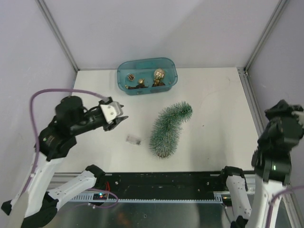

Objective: Decorate the small christmas tree

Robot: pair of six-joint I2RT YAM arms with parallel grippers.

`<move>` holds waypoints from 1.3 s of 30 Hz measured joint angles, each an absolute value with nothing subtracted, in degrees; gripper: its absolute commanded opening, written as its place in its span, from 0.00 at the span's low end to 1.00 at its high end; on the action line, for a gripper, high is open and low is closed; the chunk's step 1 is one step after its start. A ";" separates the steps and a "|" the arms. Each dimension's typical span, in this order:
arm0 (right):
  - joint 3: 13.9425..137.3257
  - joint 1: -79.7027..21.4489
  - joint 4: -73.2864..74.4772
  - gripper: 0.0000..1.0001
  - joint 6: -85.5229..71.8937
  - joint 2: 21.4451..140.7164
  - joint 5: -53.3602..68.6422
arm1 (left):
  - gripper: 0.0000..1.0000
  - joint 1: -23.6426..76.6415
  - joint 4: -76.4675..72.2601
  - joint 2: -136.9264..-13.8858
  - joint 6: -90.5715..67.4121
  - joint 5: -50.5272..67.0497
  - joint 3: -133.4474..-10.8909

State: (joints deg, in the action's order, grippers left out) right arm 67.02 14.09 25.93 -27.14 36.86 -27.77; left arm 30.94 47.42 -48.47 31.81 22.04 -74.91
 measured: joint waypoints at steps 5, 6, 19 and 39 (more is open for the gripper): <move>65.82 4.84 33.67 0.00 -26.28 23.00 -31.62 | 0.56 35.05 49.28 -48.21 29.87 31.22 -81.45; 66.04 3.51 35.51 0.00 -26.20 20.58 -31.66 | 0.56 36.18 49.52 -48.88 29.34 32.51 -82.19; 82.04 -10.26 53.87 0.00 -24.80 5.04 -19.75 | 0.57 67.72 47.90 -65.67 30.50 25.82 -90.91; 99.37 -24.03 53.60 0.00 -23.83 3.36 -9.41 | 0.96 78.83 30.35 -70.87 42.26 17.10 -75.99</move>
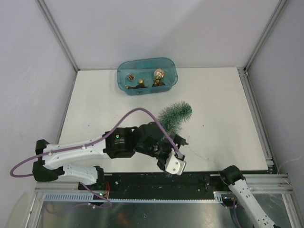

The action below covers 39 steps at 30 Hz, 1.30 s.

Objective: Decorate the small christmas tree

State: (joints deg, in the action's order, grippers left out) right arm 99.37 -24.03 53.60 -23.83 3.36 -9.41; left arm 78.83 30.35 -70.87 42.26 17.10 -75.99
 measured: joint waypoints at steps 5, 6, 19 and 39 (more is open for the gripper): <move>106.41 -25.10 53.12 0.00 -21.87 4.60 -8.73 | 0.99 79.18 31.68 -73.56 44.21 16.58 -71.85; 107.57 -25.21 52.82 0.00 -21.50 4.73 -8.54 | 1.00 79.20 31.35 -74.48 44.14 16.19 -71.92; 110.67 -26.55 52.64 0.00 -19.68 6.48 -6.57 | 1.00 79.40 22.50 -80.99 42.11 10.57 -72.88; 110.45 -27.86 50.65 0.00 -19.64 8.08 -2.74 | 0.37 80.68 17.69 -83.37 38.54 15.73 -72.90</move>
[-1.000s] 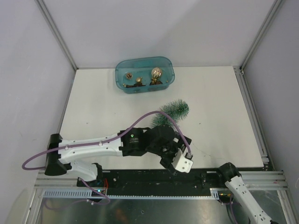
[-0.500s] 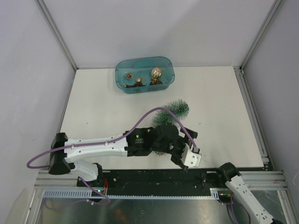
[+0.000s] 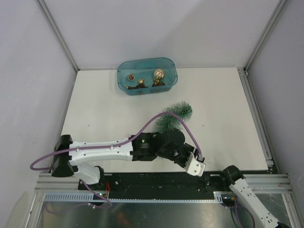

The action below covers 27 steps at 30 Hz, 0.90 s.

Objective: Decorate the small christmas tree

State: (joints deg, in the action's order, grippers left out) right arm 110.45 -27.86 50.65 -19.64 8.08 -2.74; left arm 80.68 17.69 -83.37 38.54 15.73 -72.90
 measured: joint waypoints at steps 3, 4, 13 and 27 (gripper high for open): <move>110.17 -28.01 50.39 0.00 -19.57 8.08 -2.50 | 0.18 81.10 18.04 -83.37 38.15 15.99 -72.90; 110.08 -28.03 50.28 0.00 -19.46 8.10 -2.52 | 0.10 81.14 18.17 -83.37 37.98 16.12 -72.90; 108.66 -28.56 49.54 0.00 -17.82 8.58 -3.70 | 0.00 81.84 21.19 -81.34 34.68 15.97 -74.72; 95.55 -29.78 44.60 0.00 -14.00 12.80 -9.85 | 0.00 82.00 31.48 -64.95 30.24 26.76 -73.91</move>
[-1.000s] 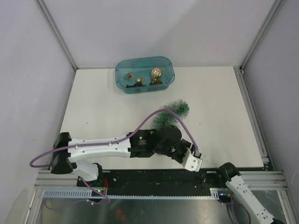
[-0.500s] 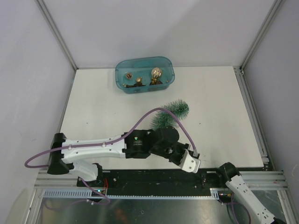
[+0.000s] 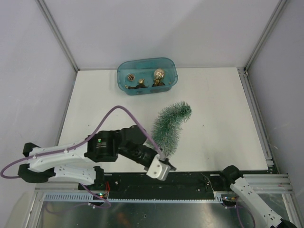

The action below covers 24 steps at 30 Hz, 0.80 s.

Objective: Decorate the small christmas tree

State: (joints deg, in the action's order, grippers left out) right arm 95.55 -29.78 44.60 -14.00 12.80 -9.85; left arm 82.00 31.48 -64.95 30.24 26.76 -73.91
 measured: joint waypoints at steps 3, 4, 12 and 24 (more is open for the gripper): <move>92.09 -30.30 41.98 0.00 -13.61 14.13 -9.34 | 0.00 81.43 32.82 -59.27 30.61 27.00 -67.72; 91.24 -30.33 41.30 0.00 -13.50 14.59 -9.02 | 0.00 81.30 33.32 -57.71 30.72 26.92 -65.98; 85.89 -30.52 33.98 0.00 -13.41 20.80 -4.16 | 0.00 74.48 35.00 -46.28 32.01 23.22 -54.11; 84.77 -29.39 20.08 0.00 -13.23 32.51 4.49 | 0.00 68.29 27.53 -30.24 30.94 16.14 -41.23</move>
State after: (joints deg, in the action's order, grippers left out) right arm 84.77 -29.39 20.08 -13.23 32.51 4.49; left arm 68.29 27.53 -30.24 30.94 16.14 -41.23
